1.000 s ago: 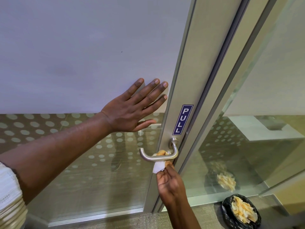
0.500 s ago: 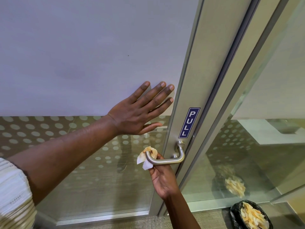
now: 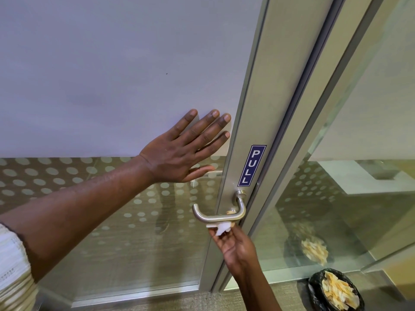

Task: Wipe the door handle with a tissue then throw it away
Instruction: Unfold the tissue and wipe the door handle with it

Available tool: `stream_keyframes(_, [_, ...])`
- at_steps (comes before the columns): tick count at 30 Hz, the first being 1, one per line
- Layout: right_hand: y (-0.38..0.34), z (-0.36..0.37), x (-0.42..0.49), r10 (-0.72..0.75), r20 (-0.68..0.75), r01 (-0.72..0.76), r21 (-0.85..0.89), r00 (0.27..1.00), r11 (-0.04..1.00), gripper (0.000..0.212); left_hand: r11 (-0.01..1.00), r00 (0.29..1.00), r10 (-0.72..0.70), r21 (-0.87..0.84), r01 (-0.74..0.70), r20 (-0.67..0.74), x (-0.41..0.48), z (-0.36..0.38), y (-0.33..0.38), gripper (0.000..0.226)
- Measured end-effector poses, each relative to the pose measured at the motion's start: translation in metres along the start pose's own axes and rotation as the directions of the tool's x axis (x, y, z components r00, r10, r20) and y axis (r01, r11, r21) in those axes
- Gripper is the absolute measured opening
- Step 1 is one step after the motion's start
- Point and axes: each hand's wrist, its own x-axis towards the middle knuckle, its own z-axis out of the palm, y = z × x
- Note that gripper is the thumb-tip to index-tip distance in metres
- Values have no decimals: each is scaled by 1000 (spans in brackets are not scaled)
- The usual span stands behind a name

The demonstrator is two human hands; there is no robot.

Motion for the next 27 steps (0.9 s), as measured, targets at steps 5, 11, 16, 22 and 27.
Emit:
stream_keyframes(5, [-33, 6, -1, -213, -160, 226, 68, 964, 972, 12, 1000, 1000, 0, -11, 0, 6, 1, 0, 0, 83])
stream_keyframes(11, [-48, 41, -2, -826, 210, 538, -833, 524, 129, 7, 1000, 1000, -1, -4, 1, -4, 2, -2, 0, 82])
stream_keyframes(16, [-50, 42, 0, -611, 650, 426, -759, 452, -492, 18, 1000, 1000, -7, -3, 7, -20, 2, -2, 0, 82])
stream_keyframes(22, [-54, 39, -5, -654, 563, 431, -821, 505, -374, 18, 1000, 1000, -7, -8, 6, -18, 3, -2, 1, 83])
stream_keyframes(27, [-60, 30, -9, -653, 569, 493, -807, 499, -327, 23, 1000, 1000, -6, -1, 6, -16, 2, -2, 0, 84])
